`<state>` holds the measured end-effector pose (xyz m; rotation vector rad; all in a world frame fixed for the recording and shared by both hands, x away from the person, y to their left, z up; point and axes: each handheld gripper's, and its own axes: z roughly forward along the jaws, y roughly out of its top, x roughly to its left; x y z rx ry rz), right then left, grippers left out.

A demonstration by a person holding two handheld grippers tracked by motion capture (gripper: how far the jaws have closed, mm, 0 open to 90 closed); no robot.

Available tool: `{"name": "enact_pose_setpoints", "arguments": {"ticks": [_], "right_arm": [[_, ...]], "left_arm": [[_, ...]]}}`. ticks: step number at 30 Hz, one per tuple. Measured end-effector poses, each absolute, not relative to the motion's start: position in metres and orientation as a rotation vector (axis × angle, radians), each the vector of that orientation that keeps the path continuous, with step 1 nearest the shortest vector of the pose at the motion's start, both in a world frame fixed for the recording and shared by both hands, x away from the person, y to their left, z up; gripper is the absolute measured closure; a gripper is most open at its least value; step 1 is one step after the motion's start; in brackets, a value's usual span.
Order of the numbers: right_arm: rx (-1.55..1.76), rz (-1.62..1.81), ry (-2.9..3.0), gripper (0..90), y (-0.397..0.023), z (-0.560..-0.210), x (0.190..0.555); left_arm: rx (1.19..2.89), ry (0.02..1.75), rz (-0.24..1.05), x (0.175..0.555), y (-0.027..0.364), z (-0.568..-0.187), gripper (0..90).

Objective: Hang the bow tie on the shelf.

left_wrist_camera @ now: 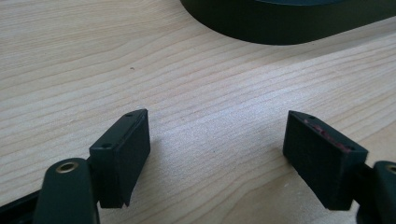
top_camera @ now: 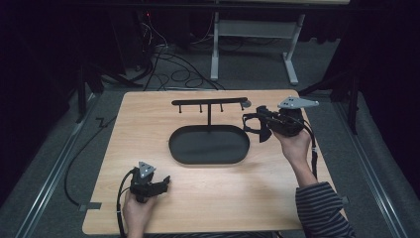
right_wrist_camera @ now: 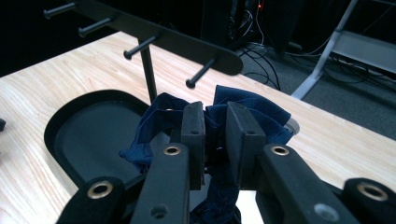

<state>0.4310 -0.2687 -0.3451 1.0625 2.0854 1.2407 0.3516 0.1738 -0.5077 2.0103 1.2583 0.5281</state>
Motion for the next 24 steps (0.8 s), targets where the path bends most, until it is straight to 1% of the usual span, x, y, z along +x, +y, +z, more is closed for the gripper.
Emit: {"name": "enact_pose_setpoints", "arguments": {"ticks": [11,24], "right_arm": [[1.064,1.268,2.047,79.7,-0.258,-0.332,0.445],[1.109,1.21,2.022,79.6,-0.248,-0.334,0.466]], "left_arm": [[2.01,1.258,0.528,0.352,0.174,-0.508,23.5],[2.011,1.257,0.527,0.352,0.174,-0.508,23.2]]}}
